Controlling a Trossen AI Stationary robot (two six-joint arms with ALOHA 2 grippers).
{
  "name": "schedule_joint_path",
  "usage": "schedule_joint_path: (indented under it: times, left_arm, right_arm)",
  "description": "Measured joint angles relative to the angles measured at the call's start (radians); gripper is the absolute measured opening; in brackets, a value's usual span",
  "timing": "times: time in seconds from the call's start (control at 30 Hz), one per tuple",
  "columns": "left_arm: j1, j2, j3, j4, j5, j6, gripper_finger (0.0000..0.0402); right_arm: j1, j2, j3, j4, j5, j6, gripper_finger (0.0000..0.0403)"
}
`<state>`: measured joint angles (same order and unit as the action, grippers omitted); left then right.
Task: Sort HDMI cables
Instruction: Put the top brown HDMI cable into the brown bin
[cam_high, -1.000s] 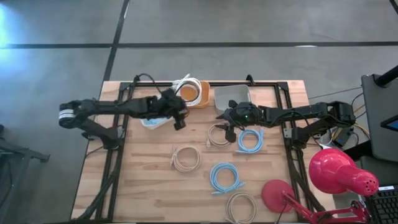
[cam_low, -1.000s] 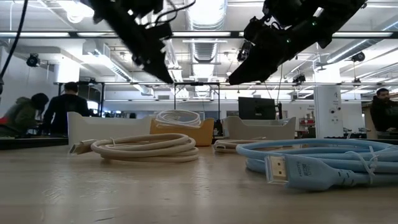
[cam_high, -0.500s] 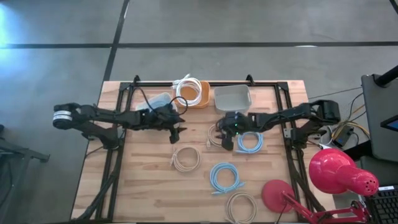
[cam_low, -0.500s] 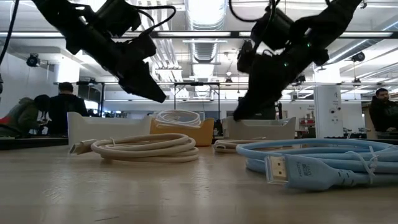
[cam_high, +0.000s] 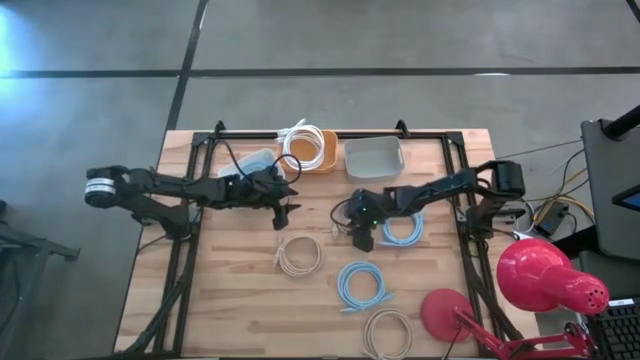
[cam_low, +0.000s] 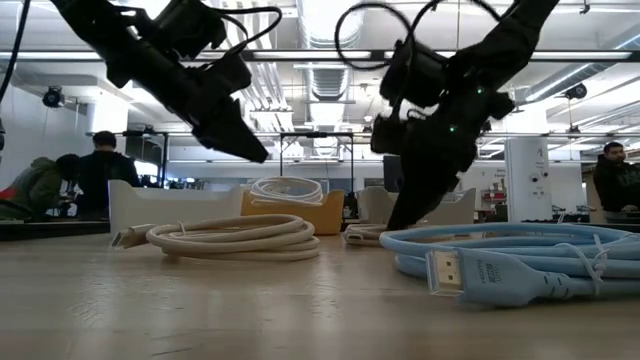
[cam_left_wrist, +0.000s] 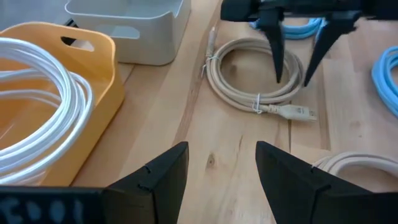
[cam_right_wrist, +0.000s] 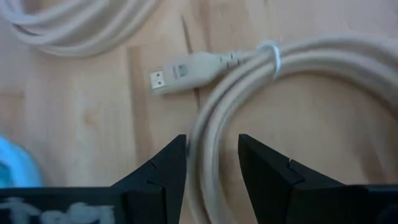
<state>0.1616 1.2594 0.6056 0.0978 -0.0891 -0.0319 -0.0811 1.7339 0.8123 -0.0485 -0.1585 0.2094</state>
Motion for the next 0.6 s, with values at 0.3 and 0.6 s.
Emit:
schedule_joint_path:
  times: [0.3, 0.6]
  left_arm:
    - [0.0, 0.0, -0.004, 0.0, -0.001, -0.009, 0.0209]
    - [0.0, 0.0, -0.004, 0.0, -0.001, -0.029, 0.0208]
  right_arm:
    - [0.002, 0.076, 0.036, 0.002, 0.0, -0.015, 0.0134]
    - [0.003, 0.058, 0.051, -0.018, -0.001, -0.058, 0.0036]
